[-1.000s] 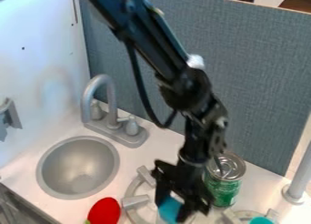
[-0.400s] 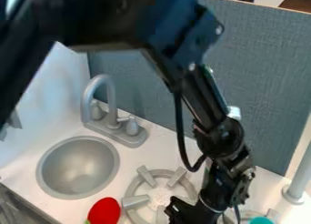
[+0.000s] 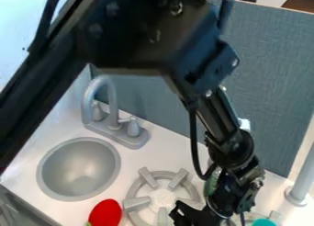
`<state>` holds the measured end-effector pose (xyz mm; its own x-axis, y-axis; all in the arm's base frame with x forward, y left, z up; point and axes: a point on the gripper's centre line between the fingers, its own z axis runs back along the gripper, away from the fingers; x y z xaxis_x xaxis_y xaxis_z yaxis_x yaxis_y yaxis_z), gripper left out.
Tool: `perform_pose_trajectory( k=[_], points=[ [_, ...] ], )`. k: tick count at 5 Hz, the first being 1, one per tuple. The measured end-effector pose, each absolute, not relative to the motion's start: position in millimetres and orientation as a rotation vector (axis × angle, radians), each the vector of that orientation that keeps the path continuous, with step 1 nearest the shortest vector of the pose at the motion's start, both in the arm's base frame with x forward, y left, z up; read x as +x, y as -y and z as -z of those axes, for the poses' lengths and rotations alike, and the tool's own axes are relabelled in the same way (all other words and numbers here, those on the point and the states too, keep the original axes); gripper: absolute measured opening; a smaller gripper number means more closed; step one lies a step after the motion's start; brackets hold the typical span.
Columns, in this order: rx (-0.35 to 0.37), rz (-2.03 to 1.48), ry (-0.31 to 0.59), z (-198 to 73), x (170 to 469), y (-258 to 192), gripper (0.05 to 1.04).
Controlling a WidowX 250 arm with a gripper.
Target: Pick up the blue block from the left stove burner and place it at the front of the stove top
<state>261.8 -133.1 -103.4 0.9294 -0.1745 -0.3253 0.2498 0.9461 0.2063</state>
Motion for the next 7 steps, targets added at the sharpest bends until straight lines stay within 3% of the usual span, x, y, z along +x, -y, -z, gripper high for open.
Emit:
perform_pose_trajectory(
  k=[1, 2, 3, 4, 5, 7],
  points=[
    [0.226, 0.233, -0.301, 103, 256, 131, 0.727],
    [0.192, 0.238, -0.260, 84, 246, 126, 0.986],
    [0.131, 0.210, -0.153, 38, 248, 124, 1.007],
    [0.067, 0.212, -0.090, 24, 265, 145, 1.003],
    [0.043, 0.293, -0.085, 25, 275, 185, 1.001],
    [0.048, 0.372, -0.051, 8, 284, 240, 1.001]
  ],
)
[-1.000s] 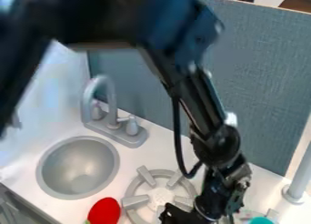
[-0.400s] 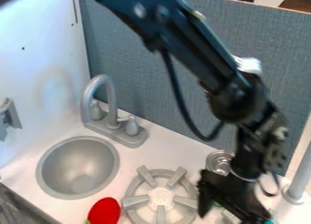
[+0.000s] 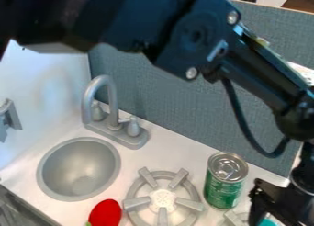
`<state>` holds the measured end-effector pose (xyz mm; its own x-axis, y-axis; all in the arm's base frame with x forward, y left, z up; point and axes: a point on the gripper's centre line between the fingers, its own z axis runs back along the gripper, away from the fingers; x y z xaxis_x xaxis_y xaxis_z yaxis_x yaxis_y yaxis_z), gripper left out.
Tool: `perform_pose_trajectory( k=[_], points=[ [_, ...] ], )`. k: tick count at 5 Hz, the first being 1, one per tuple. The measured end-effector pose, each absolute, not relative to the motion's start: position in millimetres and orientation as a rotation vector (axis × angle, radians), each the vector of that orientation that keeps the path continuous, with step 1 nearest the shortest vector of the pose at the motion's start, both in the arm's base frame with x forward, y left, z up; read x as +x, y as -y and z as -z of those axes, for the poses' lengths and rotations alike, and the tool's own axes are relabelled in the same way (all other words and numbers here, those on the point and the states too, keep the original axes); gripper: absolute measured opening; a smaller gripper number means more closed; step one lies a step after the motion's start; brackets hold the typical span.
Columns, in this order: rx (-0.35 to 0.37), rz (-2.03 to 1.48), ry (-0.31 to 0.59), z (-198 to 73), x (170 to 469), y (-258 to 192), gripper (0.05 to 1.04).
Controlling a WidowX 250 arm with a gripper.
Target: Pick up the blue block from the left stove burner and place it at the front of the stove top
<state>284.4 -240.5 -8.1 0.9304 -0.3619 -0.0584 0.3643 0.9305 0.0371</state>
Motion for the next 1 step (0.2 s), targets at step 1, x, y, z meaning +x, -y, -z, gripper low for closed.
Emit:
perform_pose_trajectory(
  k=[1],
  points=[
    [0.043, 0.361, -0.041, -0.1, 288.4, 246.9, 1.001]
  ],
)
